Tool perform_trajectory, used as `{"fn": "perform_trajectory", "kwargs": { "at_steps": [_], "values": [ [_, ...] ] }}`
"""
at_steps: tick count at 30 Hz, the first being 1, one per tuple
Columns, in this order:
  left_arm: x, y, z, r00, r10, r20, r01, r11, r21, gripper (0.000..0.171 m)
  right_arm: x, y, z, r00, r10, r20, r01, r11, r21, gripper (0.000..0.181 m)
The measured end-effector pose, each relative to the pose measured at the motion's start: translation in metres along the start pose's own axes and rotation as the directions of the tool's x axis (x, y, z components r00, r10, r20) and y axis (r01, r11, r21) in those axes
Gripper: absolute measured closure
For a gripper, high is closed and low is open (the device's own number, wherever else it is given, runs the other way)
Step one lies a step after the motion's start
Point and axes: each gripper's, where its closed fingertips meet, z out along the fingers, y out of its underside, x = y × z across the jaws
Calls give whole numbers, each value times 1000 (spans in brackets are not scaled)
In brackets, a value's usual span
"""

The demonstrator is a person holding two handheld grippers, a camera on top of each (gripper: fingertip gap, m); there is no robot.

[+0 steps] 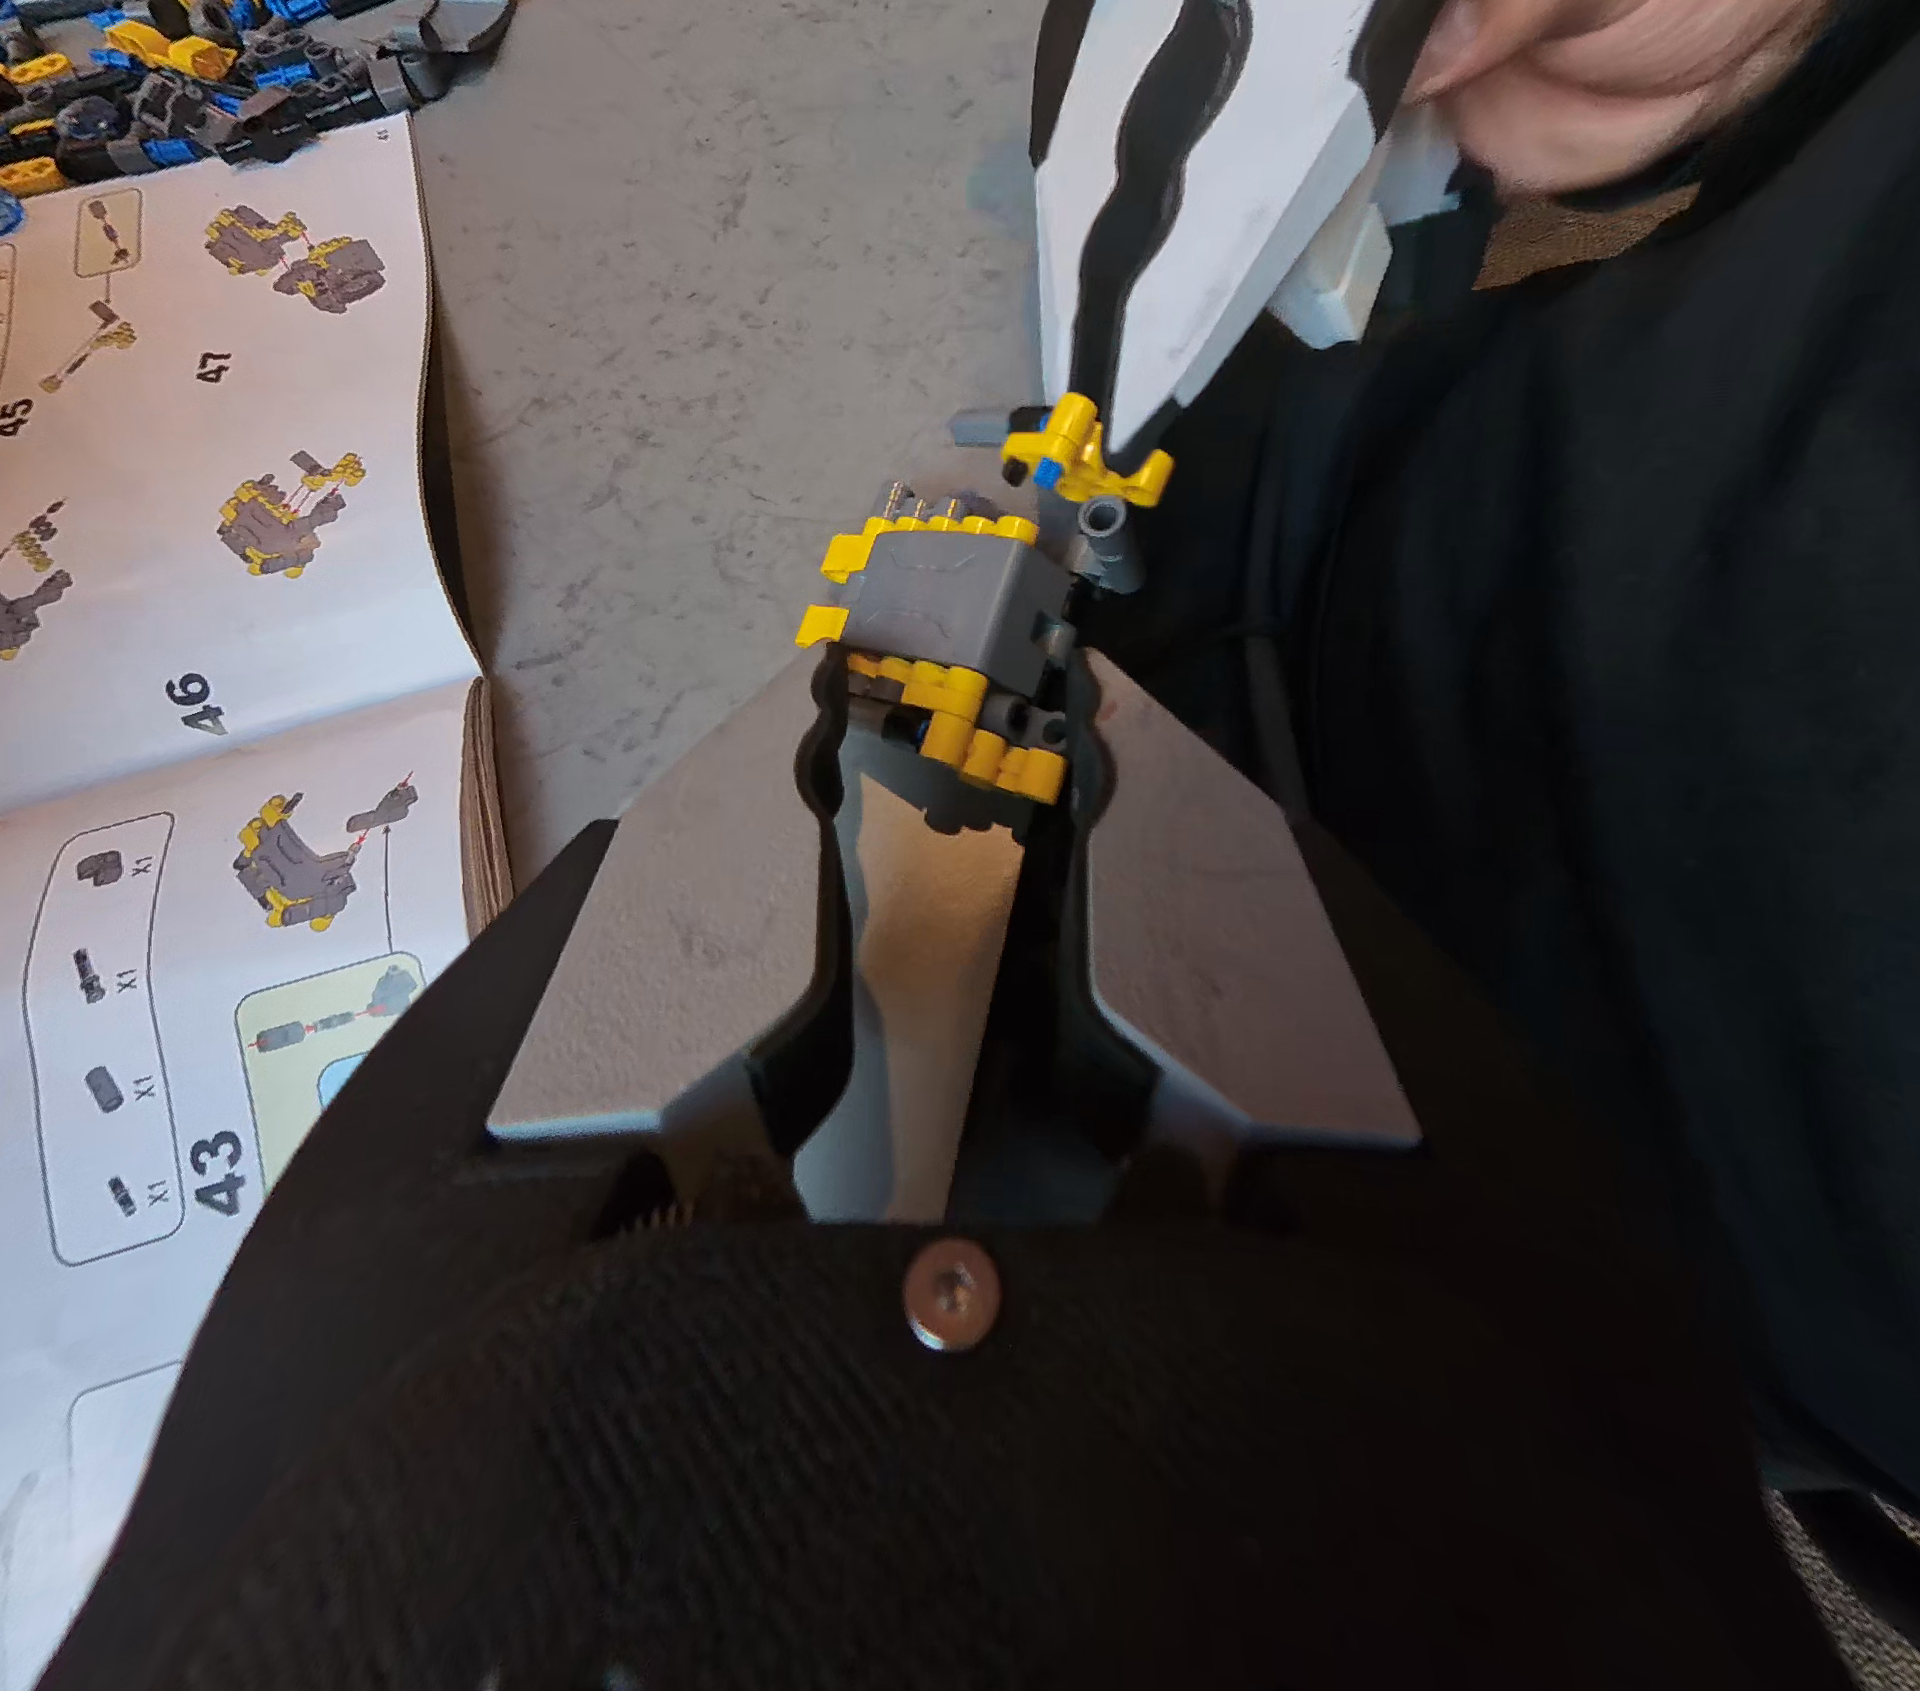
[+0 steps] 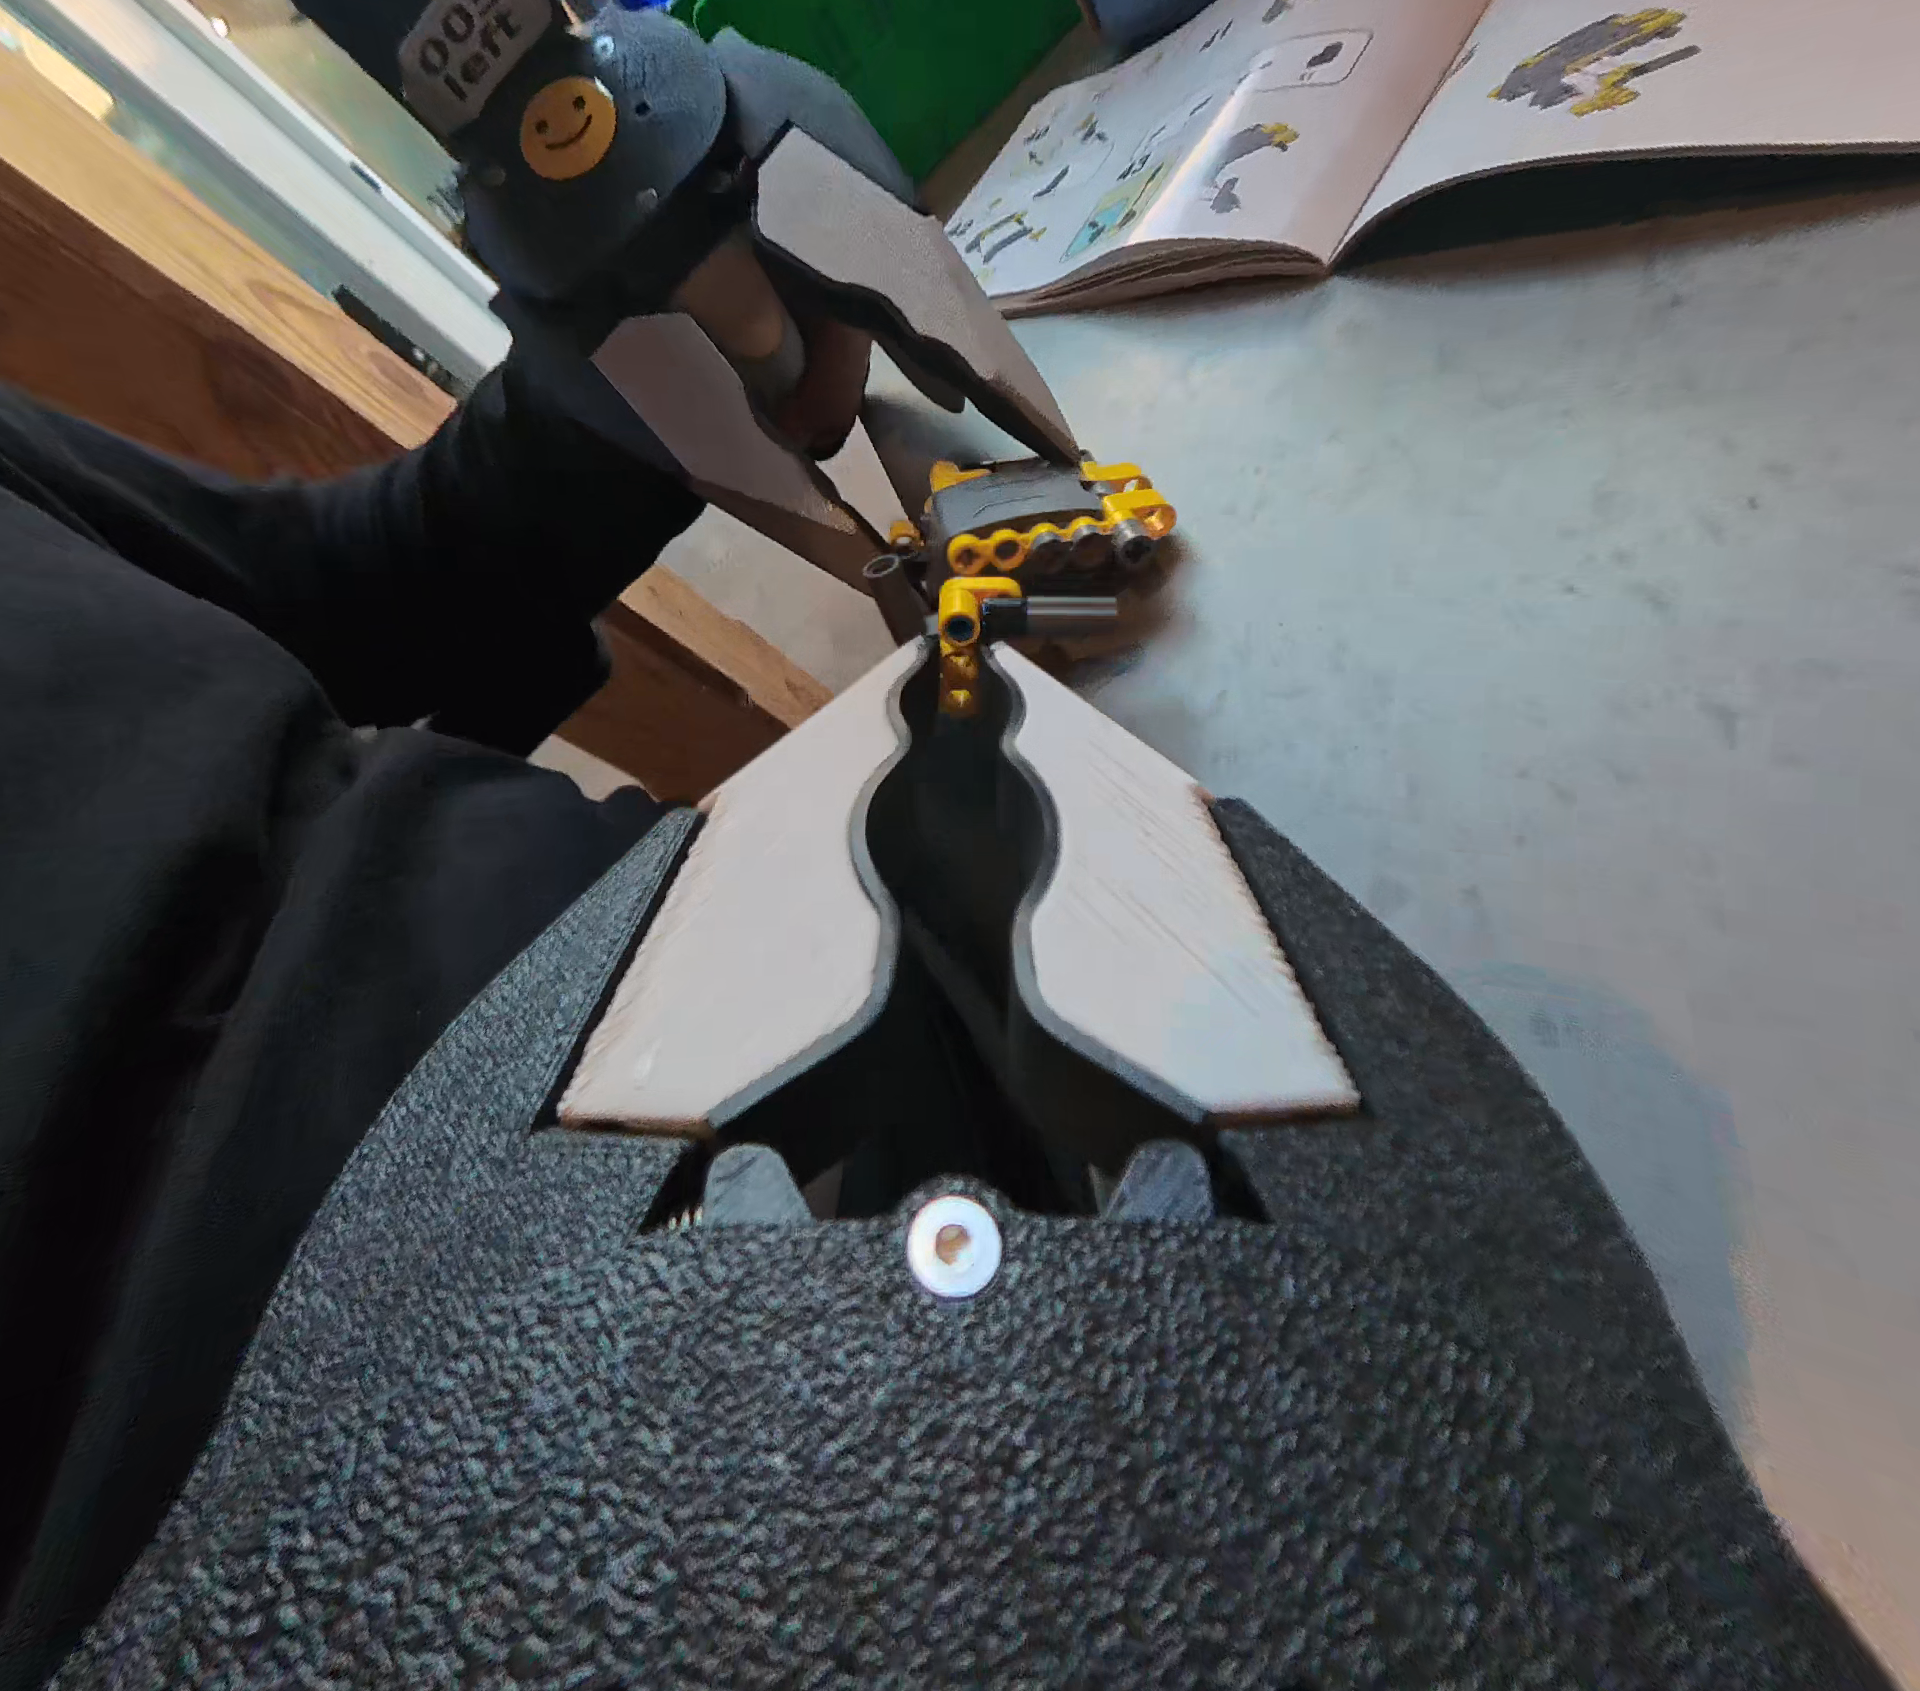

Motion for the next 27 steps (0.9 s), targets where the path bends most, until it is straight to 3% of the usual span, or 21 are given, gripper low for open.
{"fn": "perform_trajectory", "kwargs": {
  "at_steps": [4,11,19,27],
  "values": [
    [0,0,0,1000,8,2,-8,1000,4,133,0,5,4,999,-36,1,36,997,-67,175],
    [-1,0,-1,1000,-16,0,16,1000,10,133,0,6,5,1000,-17,22,18,997,-74,175],
    [-2,1,-3,998,-53,-17,54,998,23,133,-11,-21,-14,978,87,192,-106,990,94,176],
    [-2,1,-3,999,-50,-18,50,998,27,133,-5,-15,-7,996,-17,85,13,998,57,176]
  ]
}}
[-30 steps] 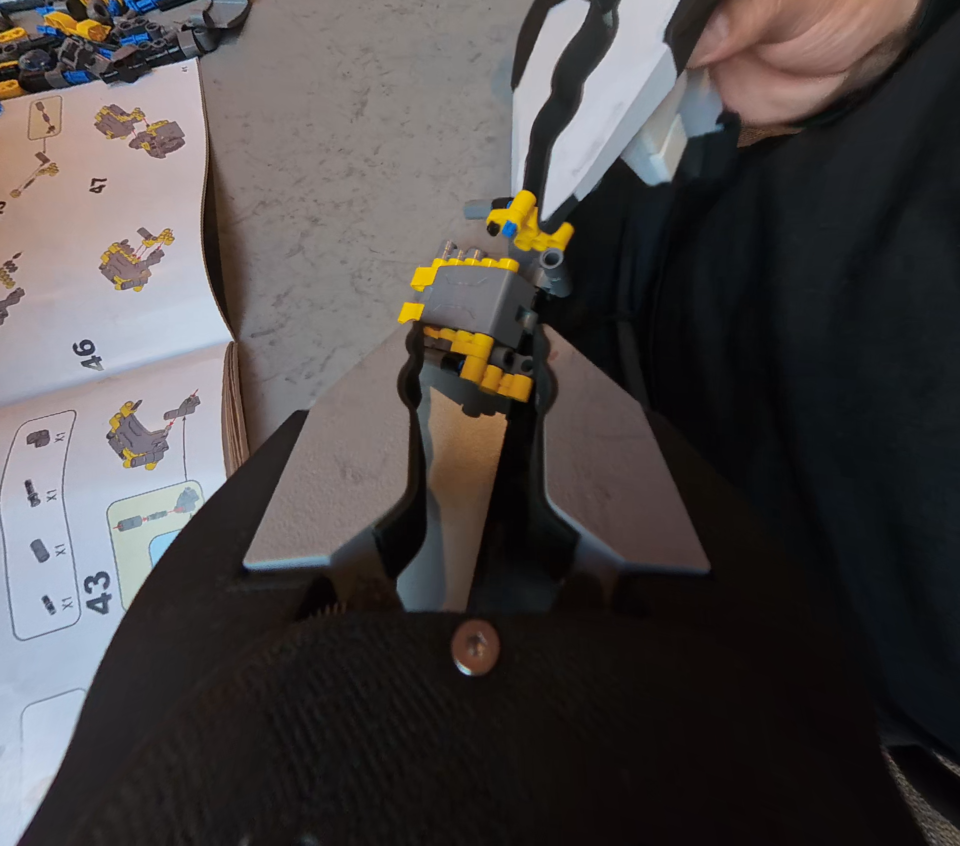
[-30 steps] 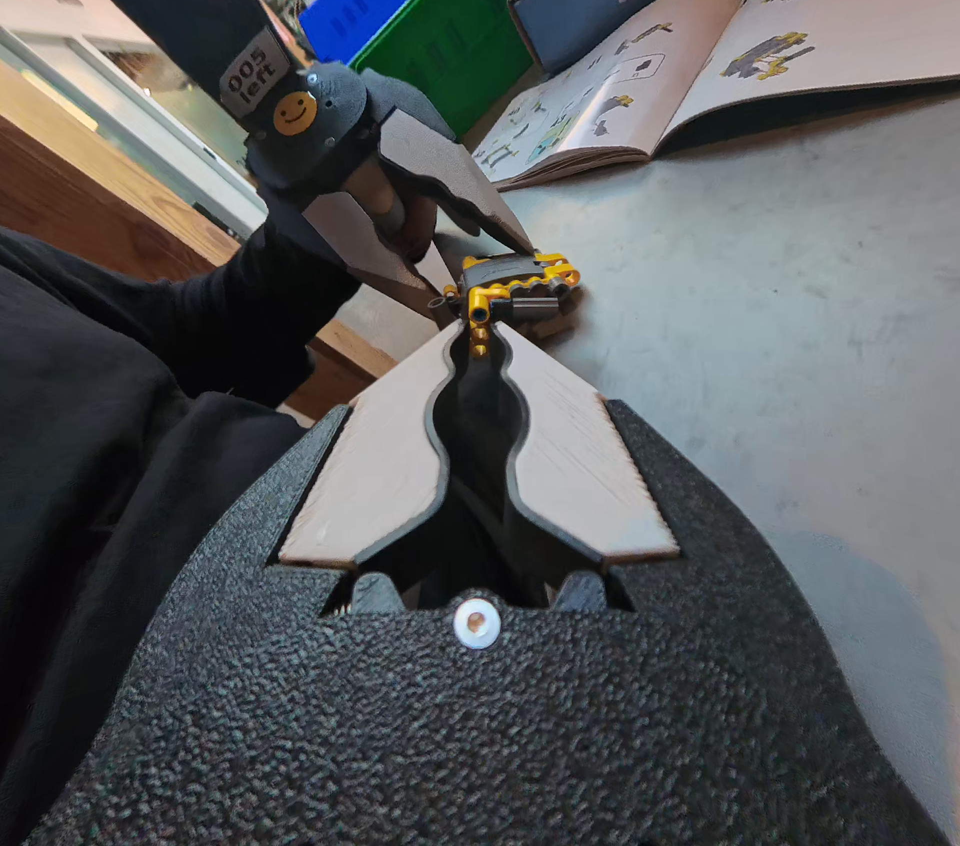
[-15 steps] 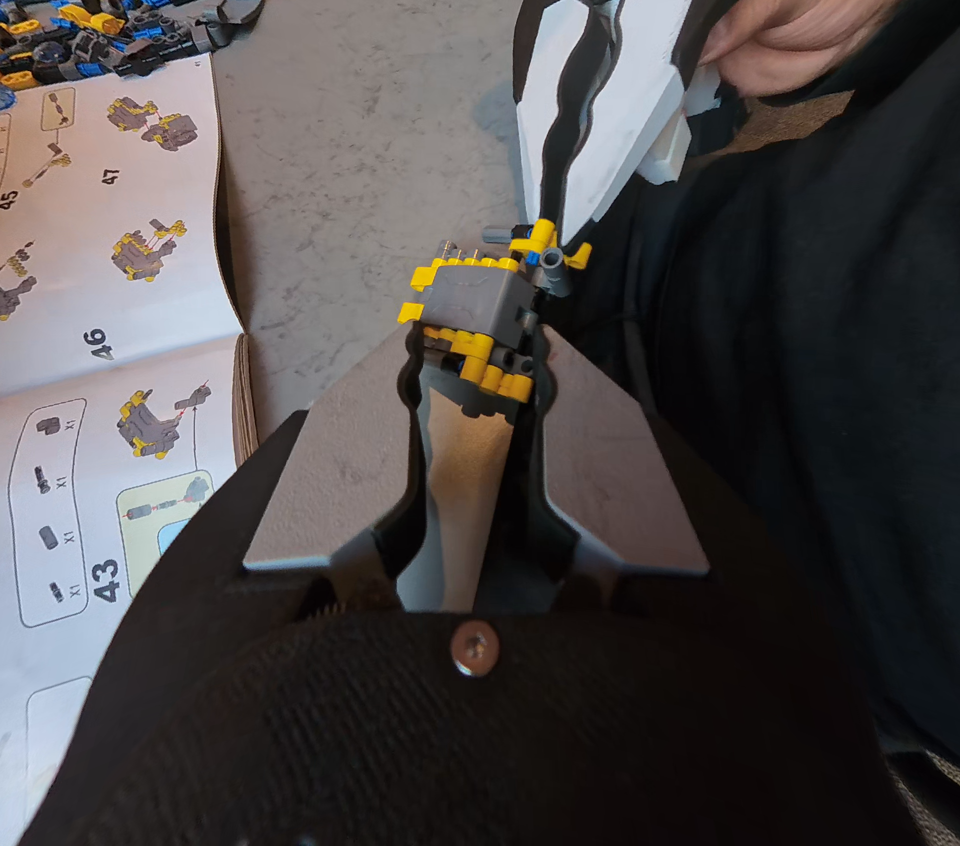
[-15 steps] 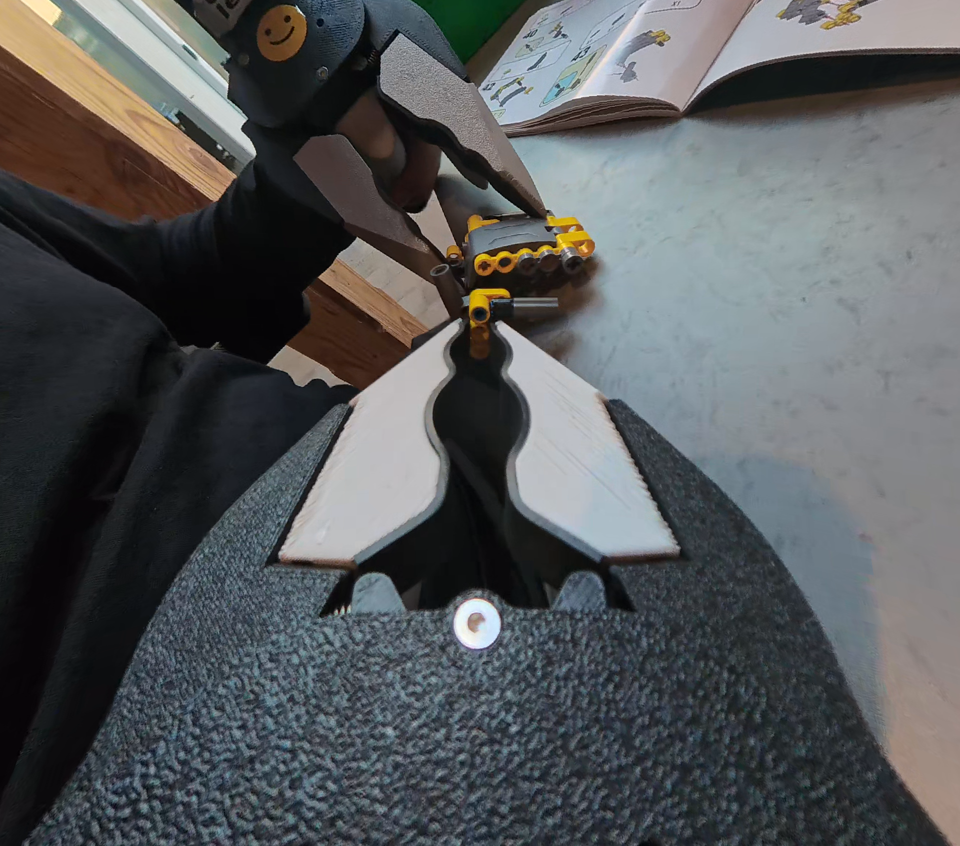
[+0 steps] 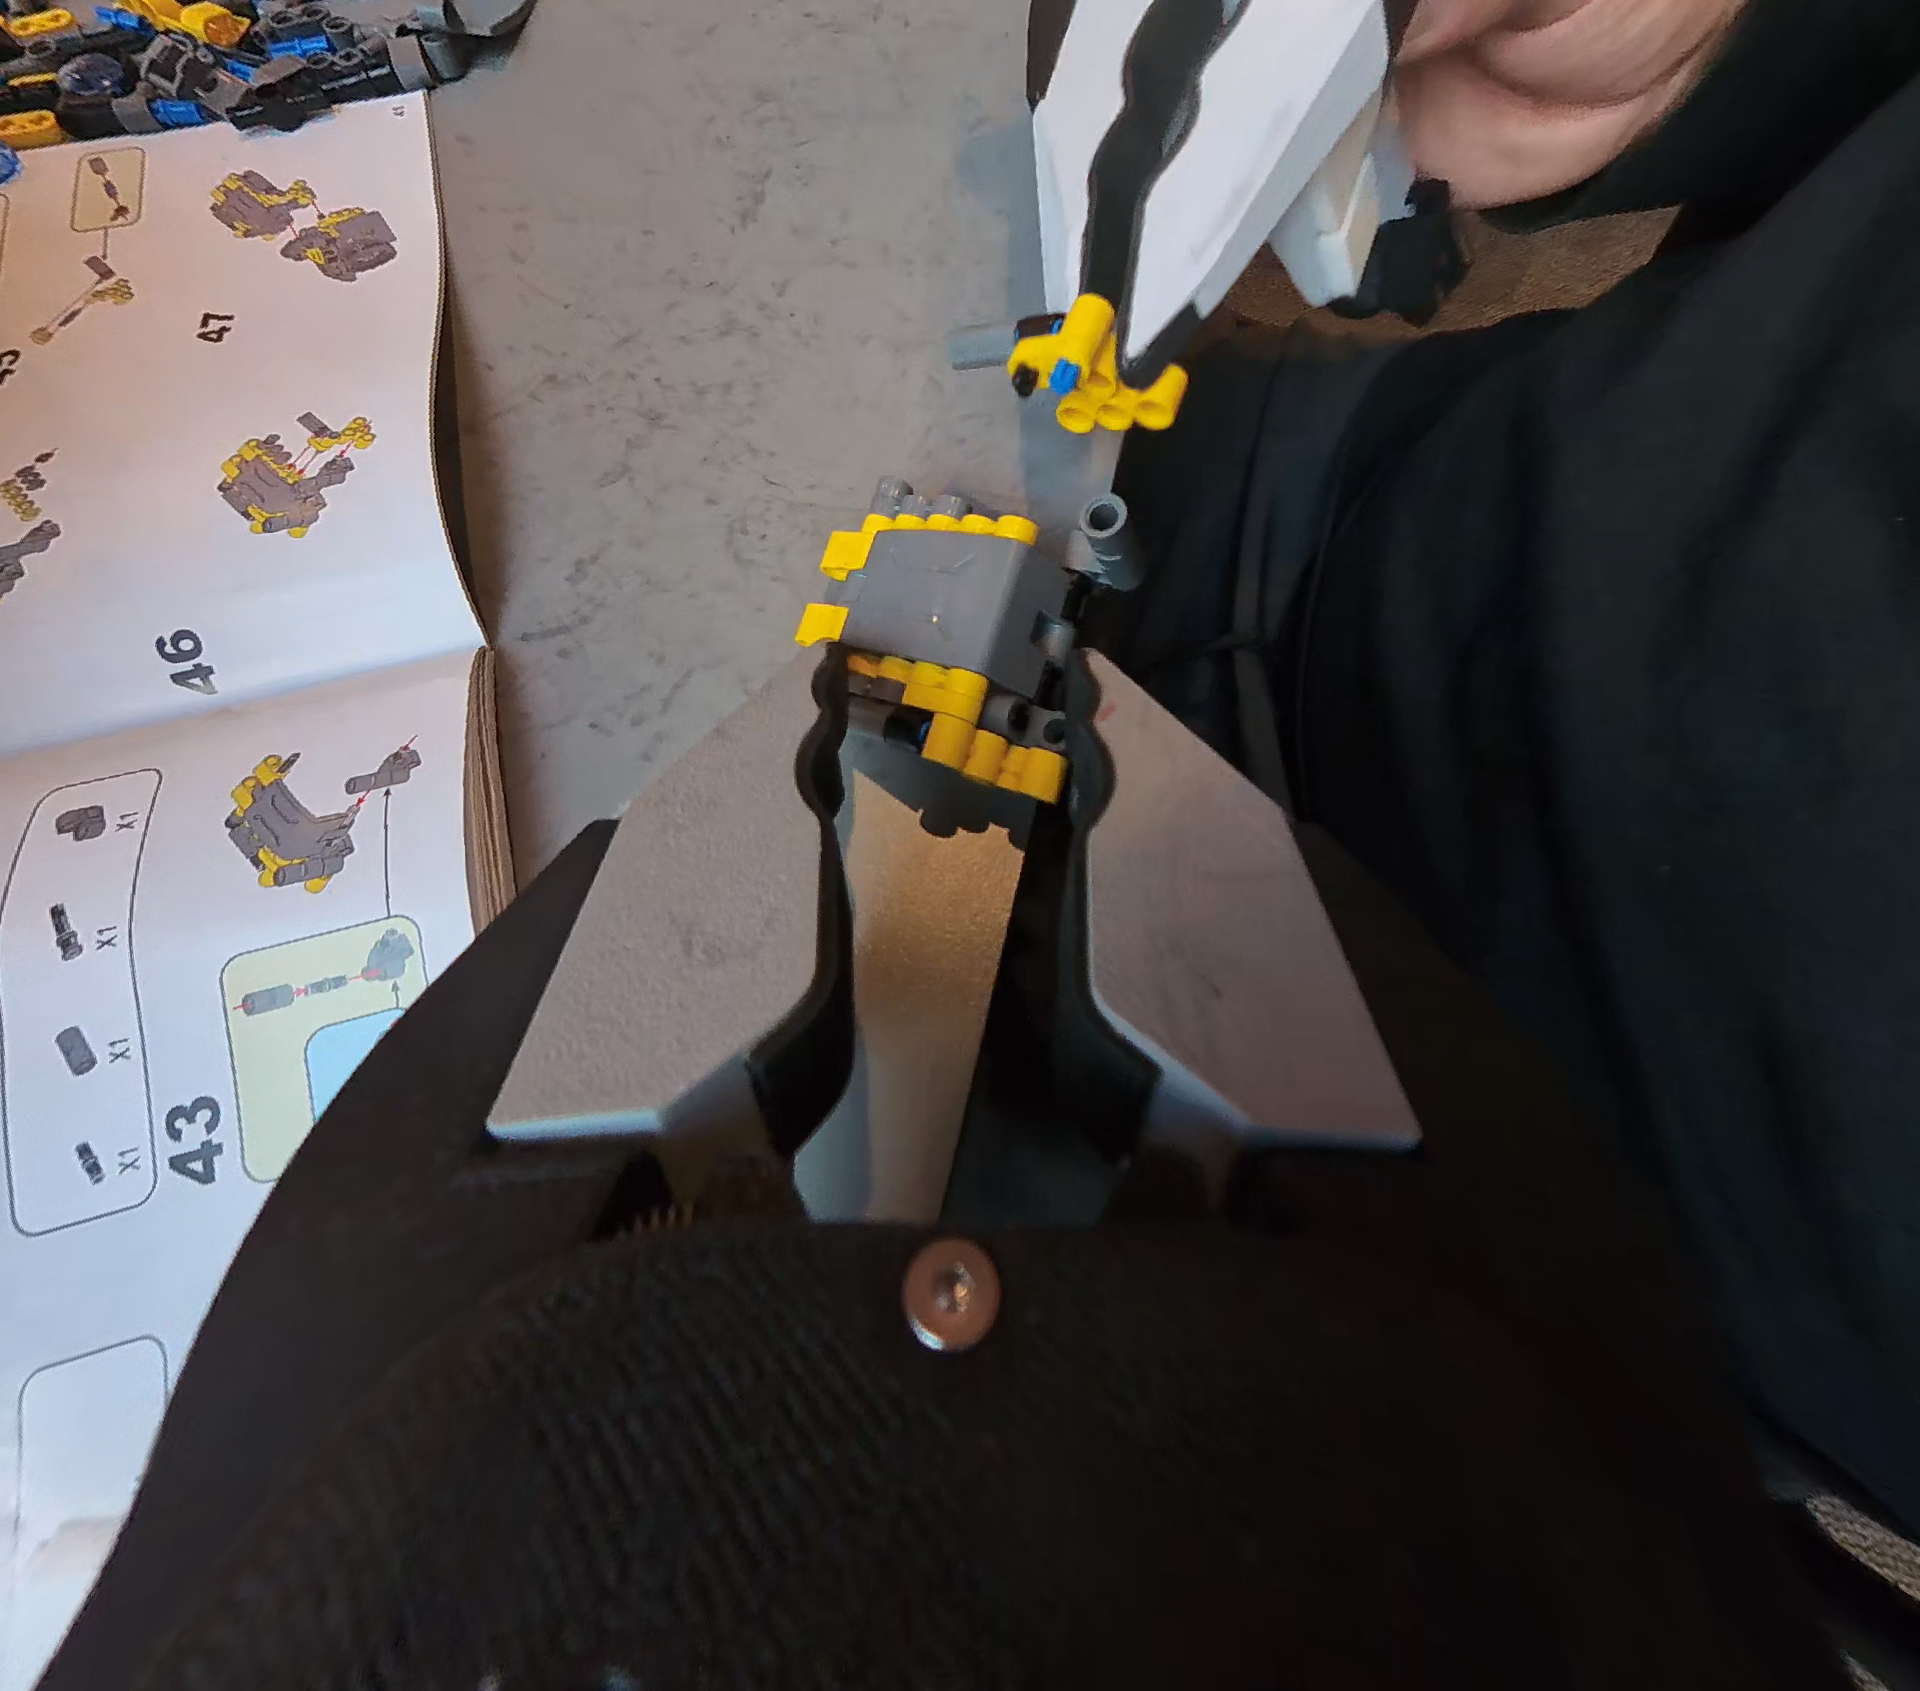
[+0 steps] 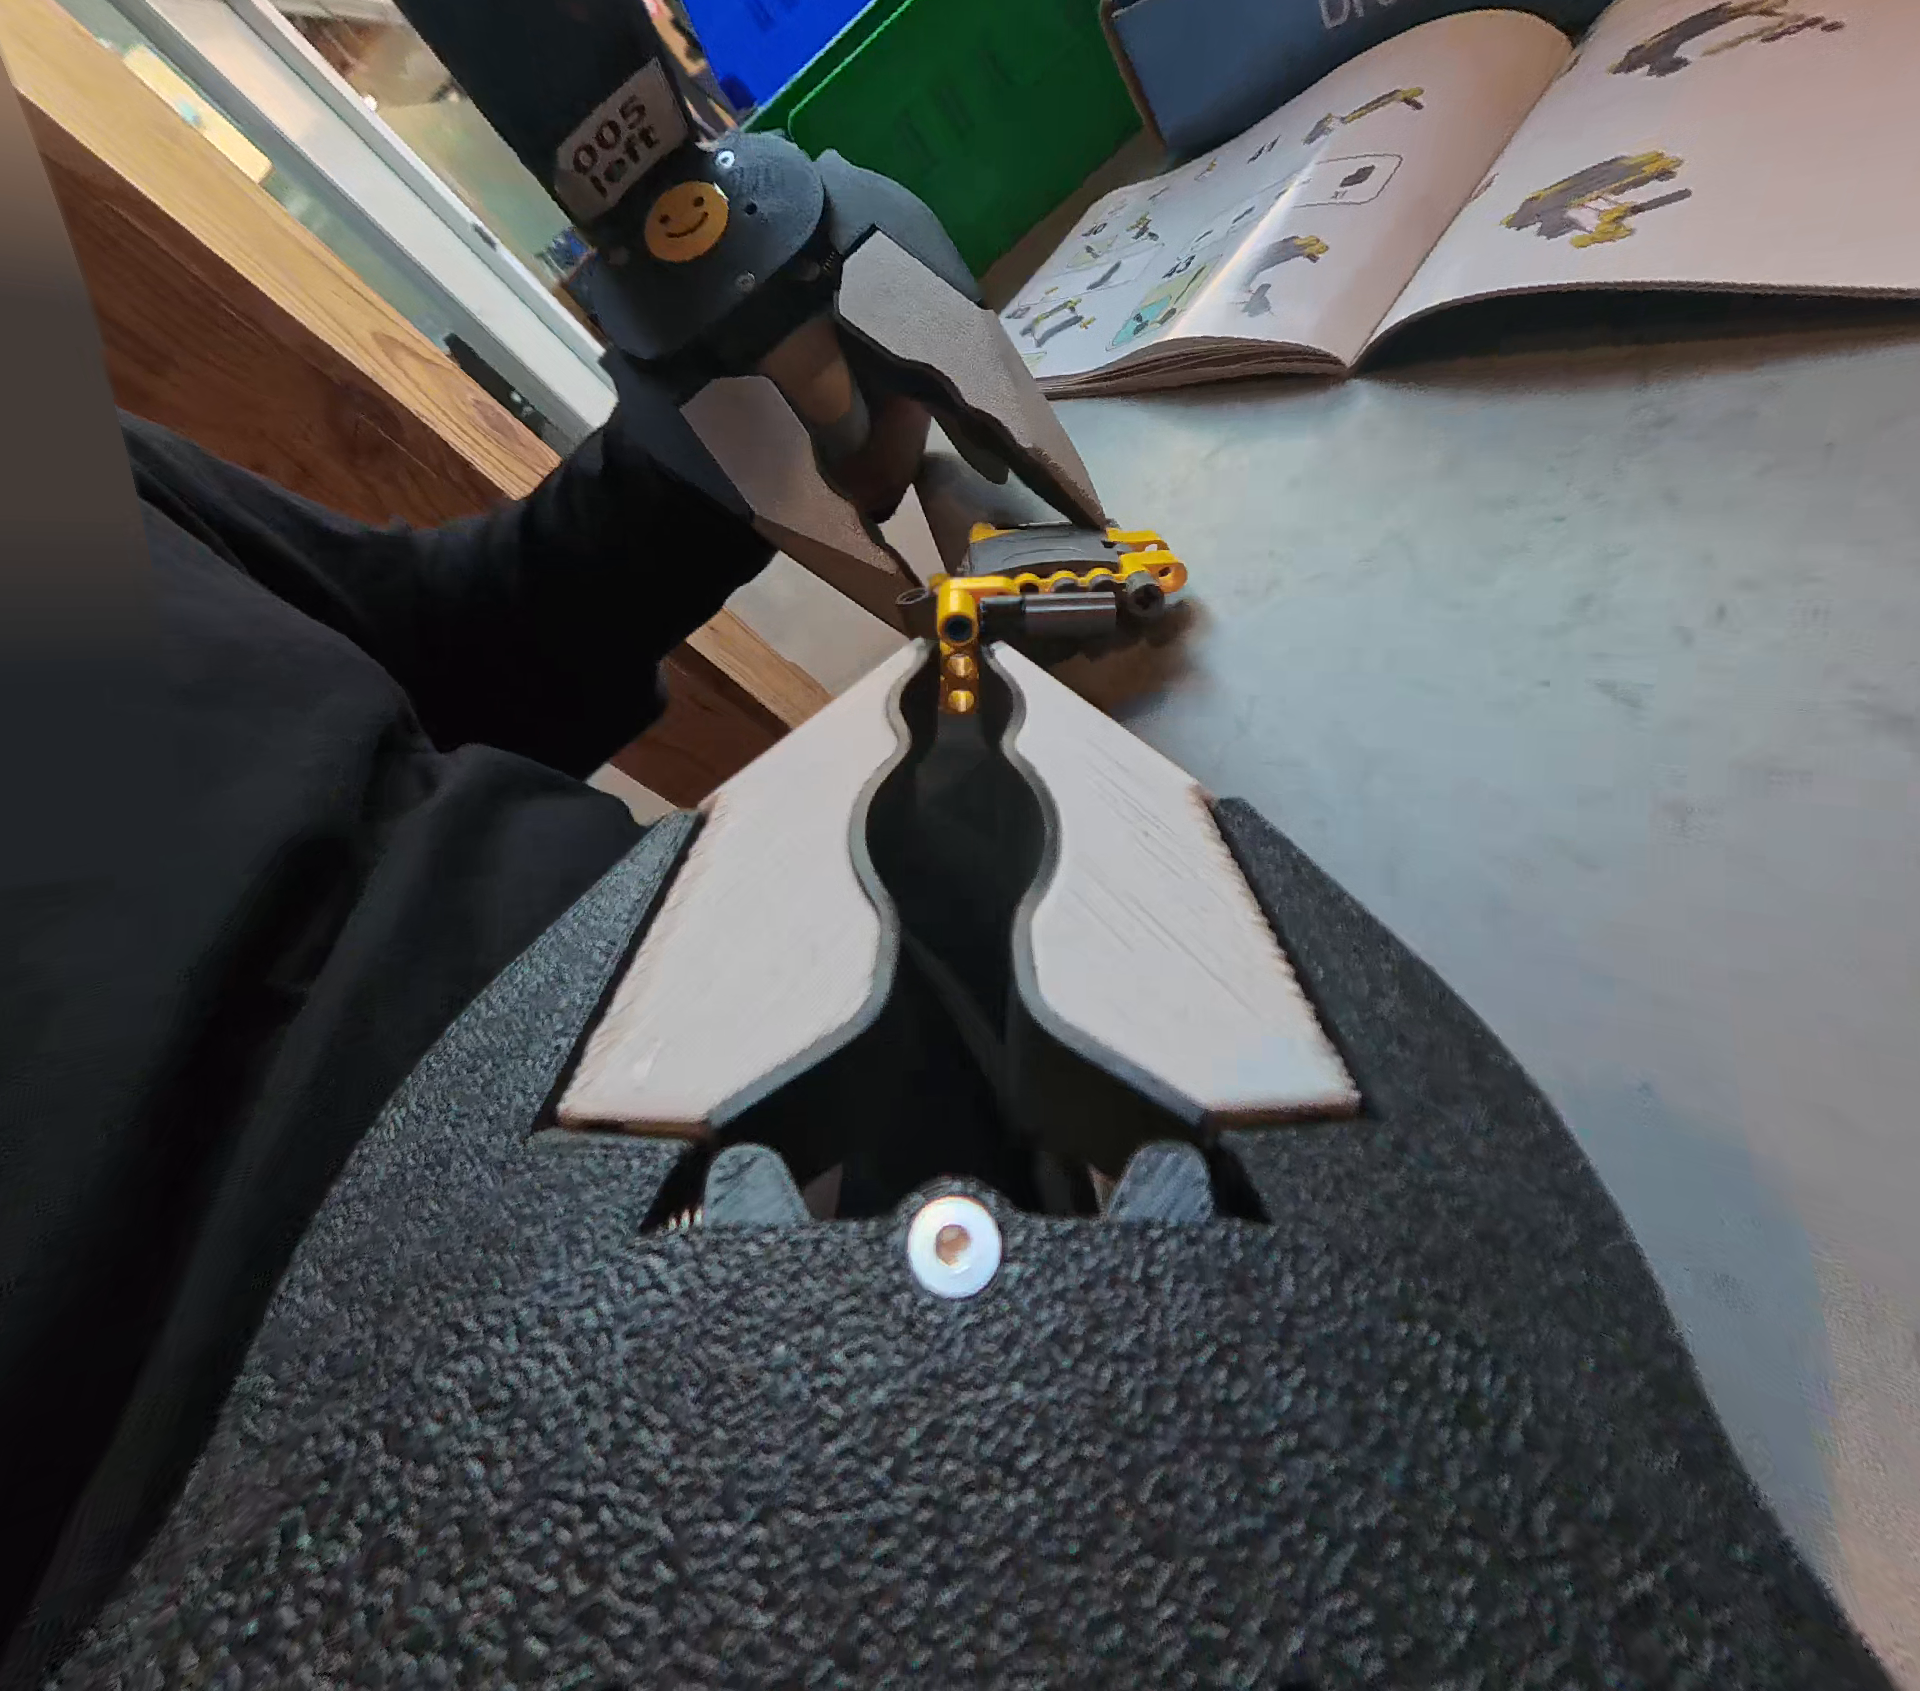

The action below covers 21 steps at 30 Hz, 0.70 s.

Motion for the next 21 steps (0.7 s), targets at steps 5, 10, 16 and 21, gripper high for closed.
{"fn": "perform_trajectory", "kwargs": {
  "at_steps": [5,10,16,21],
  "values": [
    [-4,2,-2,1000,5,24,-5,1000,-5,133,-1,0,5,994,-100,-49,97,994,-56,176],
    [-5,3,-3,998,35,43,-34,999,-14,133,4,3,4,988,-138,-63,130,984,-120,175],
    [-7,2,-2,999,9,38,-8,1000,-5,133,11,5,6,990,-127,-57,119,984,-132,175],
    [-9,1,-2,1000,-17,26,17,1000,6,133,12,3,6,996,-82,-19,80,992,-101,175]
  ]
}}
